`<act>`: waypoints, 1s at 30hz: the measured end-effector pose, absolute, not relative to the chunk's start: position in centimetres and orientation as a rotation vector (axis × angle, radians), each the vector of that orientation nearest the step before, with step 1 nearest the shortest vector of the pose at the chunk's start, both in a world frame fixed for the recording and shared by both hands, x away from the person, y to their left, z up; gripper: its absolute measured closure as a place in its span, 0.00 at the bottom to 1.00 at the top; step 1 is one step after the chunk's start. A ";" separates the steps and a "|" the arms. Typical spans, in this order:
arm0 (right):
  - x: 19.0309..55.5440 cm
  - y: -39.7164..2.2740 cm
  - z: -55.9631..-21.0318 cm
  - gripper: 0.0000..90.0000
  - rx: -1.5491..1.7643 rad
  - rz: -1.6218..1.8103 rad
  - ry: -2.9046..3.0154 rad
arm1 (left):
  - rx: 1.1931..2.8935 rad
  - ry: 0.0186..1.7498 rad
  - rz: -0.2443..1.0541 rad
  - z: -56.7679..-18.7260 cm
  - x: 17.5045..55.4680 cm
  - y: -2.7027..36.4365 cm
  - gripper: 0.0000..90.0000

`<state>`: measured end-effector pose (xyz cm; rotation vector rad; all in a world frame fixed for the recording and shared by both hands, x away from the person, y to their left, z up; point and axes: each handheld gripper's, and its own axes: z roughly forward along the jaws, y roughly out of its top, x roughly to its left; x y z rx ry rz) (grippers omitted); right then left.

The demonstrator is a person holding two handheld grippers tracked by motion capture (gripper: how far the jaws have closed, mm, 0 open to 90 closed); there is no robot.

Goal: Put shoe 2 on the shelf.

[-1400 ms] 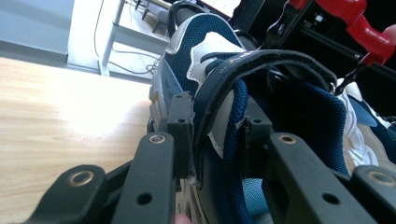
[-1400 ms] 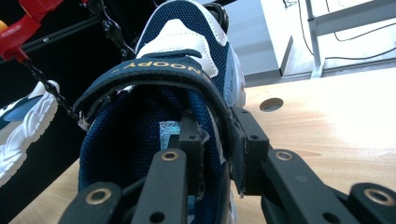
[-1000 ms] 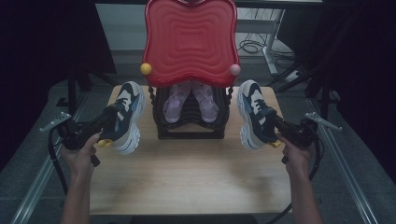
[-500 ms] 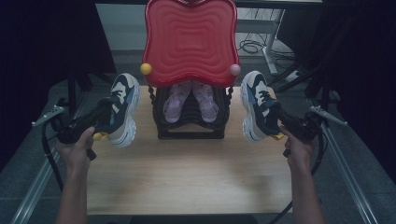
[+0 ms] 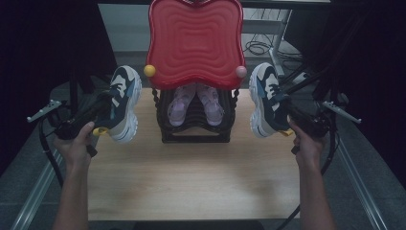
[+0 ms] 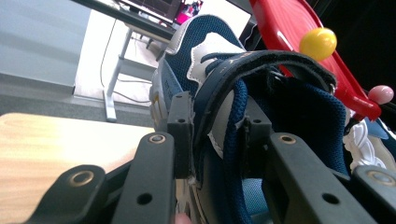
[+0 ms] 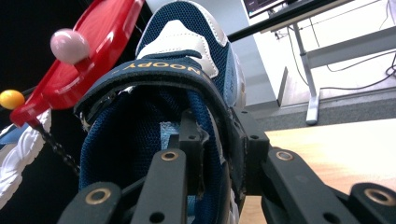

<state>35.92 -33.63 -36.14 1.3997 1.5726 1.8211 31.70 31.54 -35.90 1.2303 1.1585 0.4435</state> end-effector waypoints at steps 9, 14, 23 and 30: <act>36.3 -33.3 -33.8 0.84 1.370 1.830 1.559 | 1.209 1.133 0.464 -33.8 32.2 31.5 0.79; 36.9 -32.9 -32.5 0.84 1.357 1.836 1.559 | 1.198 1.117 0.475 -32.3 32.5 31.4 0.80; 37.5 -32.3 -29.8 0.84 1.320 1.864 1.545 | 1.184 1.084 0.481 -29.7 33.2 31.2 0.80; 37.8 -31.6 -27.3 0.84 1.279 1.883 1.557 | 1.174 1.059 0.485 -27.8 33.7 30.6 0.80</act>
